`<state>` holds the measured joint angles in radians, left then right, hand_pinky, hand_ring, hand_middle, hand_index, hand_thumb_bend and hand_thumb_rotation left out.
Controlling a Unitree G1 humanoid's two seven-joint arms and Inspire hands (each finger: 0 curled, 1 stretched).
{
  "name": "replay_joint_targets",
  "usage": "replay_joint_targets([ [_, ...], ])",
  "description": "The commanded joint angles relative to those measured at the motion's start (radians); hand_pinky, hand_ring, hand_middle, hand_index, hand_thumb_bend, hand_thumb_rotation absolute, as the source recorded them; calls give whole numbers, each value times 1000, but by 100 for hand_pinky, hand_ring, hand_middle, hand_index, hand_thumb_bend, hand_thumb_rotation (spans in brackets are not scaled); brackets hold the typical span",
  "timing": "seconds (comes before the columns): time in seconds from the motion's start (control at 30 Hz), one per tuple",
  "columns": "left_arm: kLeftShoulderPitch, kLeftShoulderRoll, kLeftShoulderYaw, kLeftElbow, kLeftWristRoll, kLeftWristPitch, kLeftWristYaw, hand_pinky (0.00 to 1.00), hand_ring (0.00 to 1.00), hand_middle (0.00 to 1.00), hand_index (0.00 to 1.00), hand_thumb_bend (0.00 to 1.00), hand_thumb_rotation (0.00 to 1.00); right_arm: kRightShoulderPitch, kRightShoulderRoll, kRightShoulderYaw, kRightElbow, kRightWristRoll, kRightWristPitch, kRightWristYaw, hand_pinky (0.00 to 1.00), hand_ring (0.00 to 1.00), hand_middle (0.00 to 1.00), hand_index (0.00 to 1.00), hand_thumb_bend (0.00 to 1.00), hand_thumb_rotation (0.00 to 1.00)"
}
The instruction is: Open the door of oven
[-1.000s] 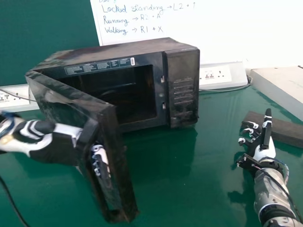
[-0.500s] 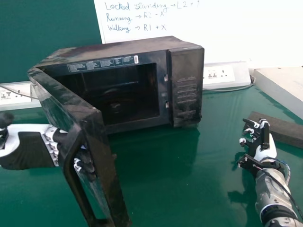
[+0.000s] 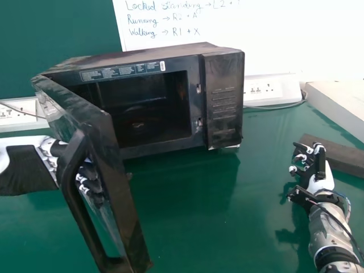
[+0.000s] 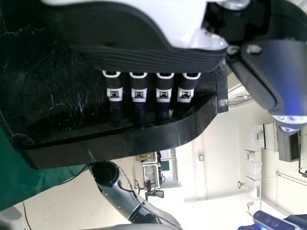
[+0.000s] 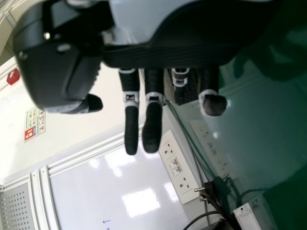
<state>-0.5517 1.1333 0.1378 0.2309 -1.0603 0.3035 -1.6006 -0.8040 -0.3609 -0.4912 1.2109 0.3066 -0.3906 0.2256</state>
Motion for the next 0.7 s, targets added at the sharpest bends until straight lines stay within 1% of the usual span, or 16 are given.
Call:
replay_joint_targets([
  [0.0, -94, -19, 170, -5, -190, 3, -14, 3, 9, 17, 48, 50, 4, 18, -10, -8, 4, 14, 7, 11, 97, 100, 100, 100, 100, 100],
  [0.67, -103, -36, 178, -23, -172, 19, -14, 3, 9, 17, 48, 50, 4, 19, -23, -14, 7, 17, 13, 21, 97, 100, 100, 100, 100, 100],
])
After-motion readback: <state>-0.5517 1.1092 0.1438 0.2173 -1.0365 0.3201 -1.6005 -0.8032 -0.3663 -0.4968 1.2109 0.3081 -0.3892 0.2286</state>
